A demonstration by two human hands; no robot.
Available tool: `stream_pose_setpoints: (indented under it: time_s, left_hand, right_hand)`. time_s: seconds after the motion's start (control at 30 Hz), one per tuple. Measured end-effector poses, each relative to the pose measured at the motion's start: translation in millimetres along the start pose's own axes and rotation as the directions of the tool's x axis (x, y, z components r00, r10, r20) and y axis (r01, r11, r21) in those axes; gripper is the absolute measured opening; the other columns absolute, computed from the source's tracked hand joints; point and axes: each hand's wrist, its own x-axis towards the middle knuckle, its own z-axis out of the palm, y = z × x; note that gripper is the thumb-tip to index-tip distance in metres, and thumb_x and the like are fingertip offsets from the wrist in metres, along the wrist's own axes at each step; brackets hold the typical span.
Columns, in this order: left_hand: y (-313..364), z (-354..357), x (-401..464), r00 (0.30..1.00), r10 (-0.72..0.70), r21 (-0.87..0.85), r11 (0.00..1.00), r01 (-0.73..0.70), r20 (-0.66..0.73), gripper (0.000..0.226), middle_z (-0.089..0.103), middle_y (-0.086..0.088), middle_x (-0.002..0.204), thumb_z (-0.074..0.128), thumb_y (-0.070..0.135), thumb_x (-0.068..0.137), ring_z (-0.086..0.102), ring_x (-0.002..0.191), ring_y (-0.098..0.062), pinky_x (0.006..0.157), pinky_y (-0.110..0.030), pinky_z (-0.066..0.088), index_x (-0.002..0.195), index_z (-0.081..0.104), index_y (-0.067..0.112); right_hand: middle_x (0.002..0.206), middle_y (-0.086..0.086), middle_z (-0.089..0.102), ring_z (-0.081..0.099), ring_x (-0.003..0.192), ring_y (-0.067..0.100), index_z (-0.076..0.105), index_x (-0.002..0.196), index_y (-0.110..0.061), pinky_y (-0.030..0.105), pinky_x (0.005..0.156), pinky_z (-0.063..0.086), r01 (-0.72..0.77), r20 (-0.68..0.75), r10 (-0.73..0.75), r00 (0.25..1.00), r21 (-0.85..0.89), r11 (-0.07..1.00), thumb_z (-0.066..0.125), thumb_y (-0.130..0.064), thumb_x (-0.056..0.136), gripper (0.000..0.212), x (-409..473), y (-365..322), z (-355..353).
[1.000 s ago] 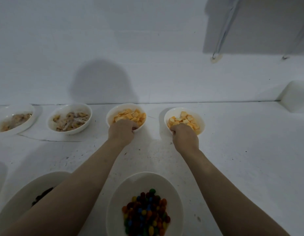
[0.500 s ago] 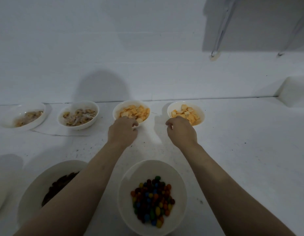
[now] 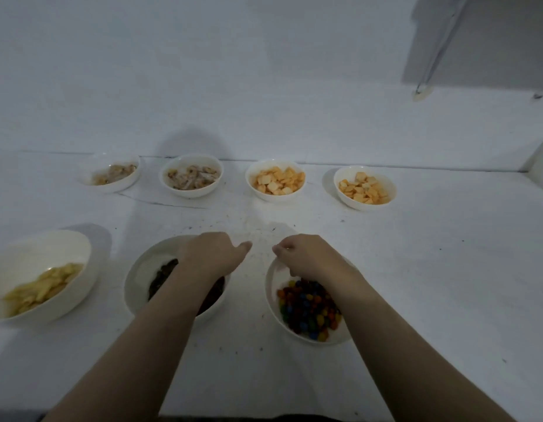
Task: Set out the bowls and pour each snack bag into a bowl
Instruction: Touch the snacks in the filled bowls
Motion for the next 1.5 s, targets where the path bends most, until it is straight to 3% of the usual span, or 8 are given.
stream_pose_setpoints:
  time_s: [0.17, 0.33, 0.6, 0.8, 1.0, 1.2, 1.4, 1.5]
  left_hand:
    - [-8, 1, -3, 0.999, 0.031, 0.076, 0.997, -0.032, 0.014, 0.051, 0.063, -0.006, 0.113, 0.045, 0.057, 0.094, 0.059, 0.105, -0.024, 0.088, -0.035, 0.046, 0.114, 0.059, 0.012]
    - [-14, 8, 0, 0.996, 0.088, 0.017, 0.996, -0.088, -0.006, 0.031, 0.045, 0.001, 0.065, 0.048, 0.030, 0.093, 0.045, 0.060, -0.016, 0.056, -0.027, 0.035, 0.066, 0.043, 0.017]
    - [-11, 15, 0, 0.953, 0.236, -0.039, 0.968, -0.248, -0.187, 0.016, 0.062, -0.003, 0.102, 0.046, 0.014, 0.095, 0.059, 0.095, -0.026, 0.072, -0.035, 0.047, 0.100, 0.060, 0.021]
    - [-9, 20, 1, 0.929, 0.305, -0.058, 0.945, -0.323, -0.210, 0.014, 0.059, 0.000, 0.088, 0.048, 0.015, 0.092, 0.057, 0.085, -0.024, 0.067, -0.030, 0.044, 0.084, 0.054, 0.026]
    - [-14, 20, -7, 0.847, 0.333, -0.203, 0.873, -0.443, -0.415, 0.023, 0.064, 0.000, 0.110, 0.055, 0.023, 0.091, 0.056, 0.102, -0.022, 0.081, -0.040, 0.052, 0.111, 0.066, 0.019]
    - [-59, 1, -23, 0.814, 0.024, -0.228, 0.955, -0.191, -0.581, 0.033, 0.053, -0.005, 0.128, 0.055, 0.028, 0.091, 0.045, 0.118, -0.028, 0.089, -0.042, 0.042, 0.123, 0.058, 0.021]
    - [-135, 2, -24, 0.880, -0.360, -0.235, 0.926, 0.296, -0.311, 0.058, 0.012, -0.012, 0.153, 0.047, 0.043, 0.096, 0.008, 0.142, -0.035, 0.111, -0.055, 0.016, 0.145, 0.026, 0.019]
    - [-169, 11, -16, 0.867, -0.460, -0.208, 0.882, 0.422, -0.191, 0.060, 0.021, -0.015, 0.153, 0.037, 0.047, 0.099, 0.014, 0.141, -0.036, 0.112, -0.057, 0.015, 0.146, 0.024, 0.013]
  right_hand:
    - [0.091, -0.006, 0.061, 0.058, 0.088, 0.016, 0.062, 0.096, -0.024, 0.034, 0.074, 0.046, -0.053, -0.062, 0.048, 0.997, -0.092, 0.994, 0.041, -0.056, 0.096, 0.037, -1, -8, 14]
    - [0.096, -0.003, 0.065, 0.060, 0.088, 0.016, 0.063, 0.094, -0.020, 0.033, 0.073, 0.051, -0.051, -0.081, 0.044, 0.996, -0.074, 0.996, 0.055, -0.037, 0.088, 0.020, -13, -10, 15]
    - [0.094, 0.004, 0.058, 0.058, 0.083, 0.024, 0.041, 0.127, -0.029, 0.039, 0.064, 0.052, -0.013, -0.260, -0.028, 0.965, -0.154, 0.988, 0.043, 0.010, 0.084, 0.058, -29, 16, 3]
    - [0.115, 0.005, 0.063, 0.060, 0.097, 0.028, 0.051, 0.126, -0.030, 0.039, 0.074, 0.054, -0.063, -0.318, 0.029, 0.948, -0.098, 0.993, 0.043, 0.002, 0.088, 0.050, -32, 41, 1]
    - [0.121, 0.000, 0.063, 0.059, 0.107, 0.023, 0.060, 0.123, -0.024, 0.042, 0.090, 0.050, 0.064, -0.477, -0.125, 0.870, -0.142, 0.988, 0.052, -0.014, 0.091, 0.035, -27, 20, 5]
    - [0.110, -0.002, 0.063, 0.057, 0.103, 0.021, 0.064, 0.114, -0.023, 0.044, 0.089, 0.049, 0.357, -0.423, -0.359, 0.832, -0.089, 0.930, 0.050, -0.019, 0.094, 0.025, -7, -40, 14]
    - [0.108, -0.003, 0.066, 0.058, 0.099, 0.016, 0.068, 0.112, -0.020, 0.038, 0.087, 0.051, 0.462, -0.314, -0.459, 0.831, -0.068, 0.884, 0.050, -0.018, 0.091, 0.027, 14, -93, 41]
    - [0.108, 0.000, 0.065, 0.058, 0.098, 0.018, 0.066, 0.113, -0.020, 0.040, 0.087, 0.050, 0.456, -0.271, -0.461, 0.845, -0.083, 0.886, 0.050, -0.019, 0.092, 0.026, 18, -113, 50]
